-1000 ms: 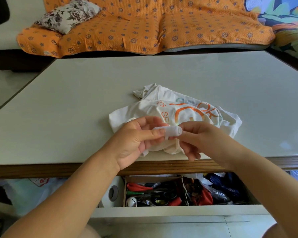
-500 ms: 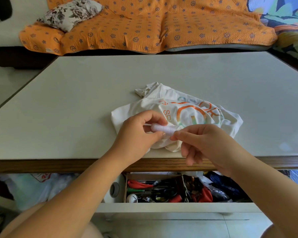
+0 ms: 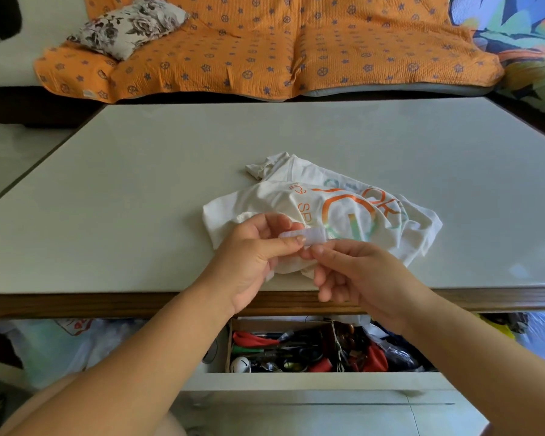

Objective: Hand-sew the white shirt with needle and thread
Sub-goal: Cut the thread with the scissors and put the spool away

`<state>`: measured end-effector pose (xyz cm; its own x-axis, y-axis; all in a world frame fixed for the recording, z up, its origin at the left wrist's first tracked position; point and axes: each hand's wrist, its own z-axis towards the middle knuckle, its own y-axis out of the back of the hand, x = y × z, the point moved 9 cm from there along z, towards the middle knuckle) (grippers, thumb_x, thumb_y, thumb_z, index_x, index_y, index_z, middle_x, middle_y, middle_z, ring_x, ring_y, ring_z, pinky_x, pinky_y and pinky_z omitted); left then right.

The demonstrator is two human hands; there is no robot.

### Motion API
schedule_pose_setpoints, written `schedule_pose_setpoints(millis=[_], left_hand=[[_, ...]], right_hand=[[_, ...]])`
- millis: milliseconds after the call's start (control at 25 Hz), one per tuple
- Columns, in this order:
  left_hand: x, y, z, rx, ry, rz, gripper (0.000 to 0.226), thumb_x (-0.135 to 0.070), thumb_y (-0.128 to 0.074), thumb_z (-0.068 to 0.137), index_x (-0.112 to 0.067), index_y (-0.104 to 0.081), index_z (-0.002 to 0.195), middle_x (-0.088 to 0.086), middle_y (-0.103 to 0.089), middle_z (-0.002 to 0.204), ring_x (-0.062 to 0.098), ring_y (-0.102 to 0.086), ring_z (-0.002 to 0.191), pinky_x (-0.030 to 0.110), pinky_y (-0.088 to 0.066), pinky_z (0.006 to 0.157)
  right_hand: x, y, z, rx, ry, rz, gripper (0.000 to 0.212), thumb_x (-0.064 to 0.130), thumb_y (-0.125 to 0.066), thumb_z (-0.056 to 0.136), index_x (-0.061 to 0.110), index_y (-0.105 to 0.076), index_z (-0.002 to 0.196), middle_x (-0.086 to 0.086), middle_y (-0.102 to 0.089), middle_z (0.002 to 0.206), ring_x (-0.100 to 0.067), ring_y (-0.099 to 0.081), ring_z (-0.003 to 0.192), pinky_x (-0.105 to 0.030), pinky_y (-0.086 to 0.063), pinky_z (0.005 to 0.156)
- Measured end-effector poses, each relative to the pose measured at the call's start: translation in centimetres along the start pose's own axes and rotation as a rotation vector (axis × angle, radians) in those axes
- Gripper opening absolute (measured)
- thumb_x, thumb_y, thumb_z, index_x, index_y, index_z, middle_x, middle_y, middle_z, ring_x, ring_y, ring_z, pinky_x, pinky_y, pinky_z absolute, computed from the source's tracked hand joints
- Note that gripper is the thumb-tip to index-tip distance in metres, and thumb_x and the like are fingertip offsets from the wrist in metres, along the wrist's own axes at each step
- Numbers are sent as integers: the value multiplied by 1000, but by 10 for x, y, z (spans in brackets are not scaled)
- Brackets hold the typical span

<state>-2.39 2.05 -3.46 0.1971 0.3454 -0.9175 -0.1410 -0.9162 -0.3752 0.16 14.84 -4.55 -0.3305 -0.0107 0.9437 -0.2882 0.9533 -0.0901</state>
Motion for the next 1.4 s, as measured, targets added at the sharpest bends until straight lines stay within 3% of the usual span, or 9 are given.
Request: schedule_pose_setpoints(millis=[120,320,480,600,680,840,1080,1240,1400], left_hand=[[-26,2,-5,-78,-322,571,32,3,-74,79,-28,-64,79,-4,-72,95,12,-69,97,30,-55,87],[-47,-30,-24,0,-745,996,28,7,-72,76,-20,-66,79,-4,-64,87,5,-63,86,12,-46,80],[-31,-29,-19,185,-473,774,19,-4,-73,80,-21,-66,85,-4,-68,91,10,-66,93,22,-51,88],[-39,4,-11,-9,-317,384,18,-6,-70,83,-25,-68,82,-5,-68,84,9,-64,84,24,-52,81],[-41,27,-6,-136,-272,326,21,-1,-65,88,-21,-67,84,-5,-68,81,11,-61,81,27,-50,78],[-29,34,-8,-129,-204,388,21,-2,-64,90,-22,-68,87,-5,-69,81,11,-63,83,27,-50,76],[-26,33,-13,-133,-184,477,11,-19,-69,84,-30,-71,86,-1,-73,90,20,-65,86,38,-51,77],[-29,32,-14,-135,-211,584,15,-10,-66,91,-25,-69,91,8,-71,97,9,-62,78,34,-52,75],[-26,30,-10,-95,-233,618,18,-8,-66,91,-26,-68,91,1,-69,92,8,-63,85,21,-51,79]], right_hand=[[-7,-5,0,4,-44,237,22,17,-52,96,4,-69,103,-10,-68,76,-15,-66,60,-18,-51,51],[-13,-11,-1,23,-159,439,30,31,-60,89,4,-69,98,-11,-70,86,-18,-69,73,-21,-56,58],[-6,2,1,-76,-21,229,31,32,-60,91,4,-67,102,-11,-72,89,-20,-71,80,-25,-57,65],[22,-5,-14,-99,334,-464,19,30,-57,95,13,-63,99,2,-73,88,-10,-70,83,-24,-56,74],[13,-33,-23,43,438,-894,18,38,-55,95,23,-62,101,12,-67,83,-4,-63,76,-24,-51,71],[8,-53,-36,8,647,-1169,33,55,-45,90,30,-63,100,12,-62,82,-9,-56,70,-22,-46,62],[-80,-67,-5,283,344,-1645,14,22,-48,99,24,-55,111,1,-52,89,-26,-59,87,-34,-52,69],[-81,-62,4,164,282,-1535,39,52,-39,98,23,-62,112,-3,-66,97,-25,-64,91,-32,-49,70],[-33,-83,-42,-19,870,-1358,43,57,-57,89,22,-68,111,1,-68,105,-20,-65,97,-34,-53,78]])
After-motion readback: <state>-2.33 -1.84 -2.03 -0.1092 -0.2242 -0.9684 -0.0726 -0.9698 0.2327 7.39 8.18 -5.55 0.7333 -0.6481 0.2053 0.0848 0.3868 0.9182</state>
